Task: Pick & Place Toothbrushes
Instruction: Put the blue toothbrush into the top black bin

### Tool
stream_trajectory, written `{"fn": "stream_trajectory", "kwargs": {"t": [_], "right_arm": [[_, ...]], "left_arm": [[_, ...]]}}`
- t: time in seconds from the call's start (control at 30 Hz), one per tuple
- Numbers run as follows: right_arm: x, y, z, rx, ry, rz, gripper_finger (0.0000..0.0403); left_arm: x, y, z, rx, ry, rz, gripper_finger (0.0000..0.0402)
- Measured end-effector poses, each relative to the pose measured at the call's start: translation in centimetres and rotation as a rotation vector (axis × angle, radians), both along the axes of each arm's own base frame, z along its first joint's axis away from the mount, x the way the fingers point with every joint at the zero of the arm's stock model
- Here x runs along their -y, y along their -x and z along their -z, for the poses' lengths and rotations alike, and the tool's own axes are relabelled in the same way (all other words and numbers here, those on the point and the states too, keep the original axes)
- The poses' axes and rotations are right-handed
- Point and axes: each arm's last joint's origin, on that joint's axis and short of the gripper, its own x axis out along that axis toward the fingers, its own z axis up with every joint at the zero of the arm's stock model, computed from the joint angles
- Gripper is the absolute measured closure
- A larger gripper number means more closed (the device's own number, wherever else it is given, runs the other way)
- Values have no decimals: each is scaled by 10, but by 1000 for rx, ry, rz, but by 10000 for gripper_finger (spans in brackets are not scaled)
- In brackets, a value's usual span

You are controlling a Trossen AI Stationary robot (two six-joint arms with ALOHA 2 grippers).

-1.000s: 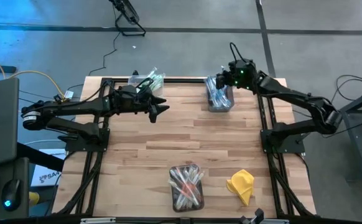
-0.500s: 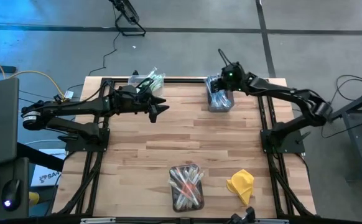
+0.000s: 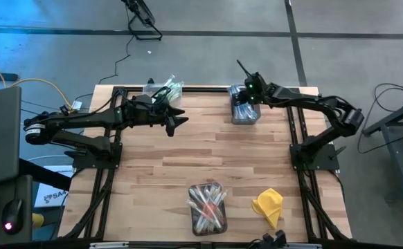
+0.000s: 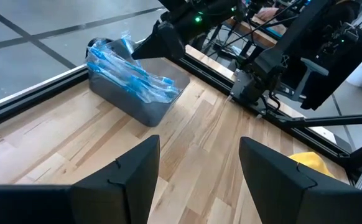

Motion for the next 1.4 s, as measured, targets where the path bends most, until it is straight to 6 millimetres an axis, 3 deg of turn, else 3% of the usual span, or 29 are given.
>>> {"fn": "stream_trajectory", "kwargs": {"t": [0.13, 0.3, 0.53, 0.83, 1.1, 1.4], "right_arm": [[1, 2, 0, -33, 22, 37, 224], [-1, 3, -5, -10, 24, 27, 216], [-7, 9, -24, 60, 54, 2, 245], [-24, -11, -56, 304, 184, -359, 289], [-47, -13, -39, 99, 114, -523, 319], [-55, 0, -22, -86, -36, -549, 328]], "left_arm": [[0, 0, 0, 0, 0, 0, 186], [0, 0, 0, -1, 0, 0, 186], [0, 0, 0, -1, 0, -1, 186], [0, 0, 0, -1, 0, -1, 186], [0, 0, 1, -11, 3, -1, 186], [-1, 2, 4, -49, -4, -63, 186]]}}
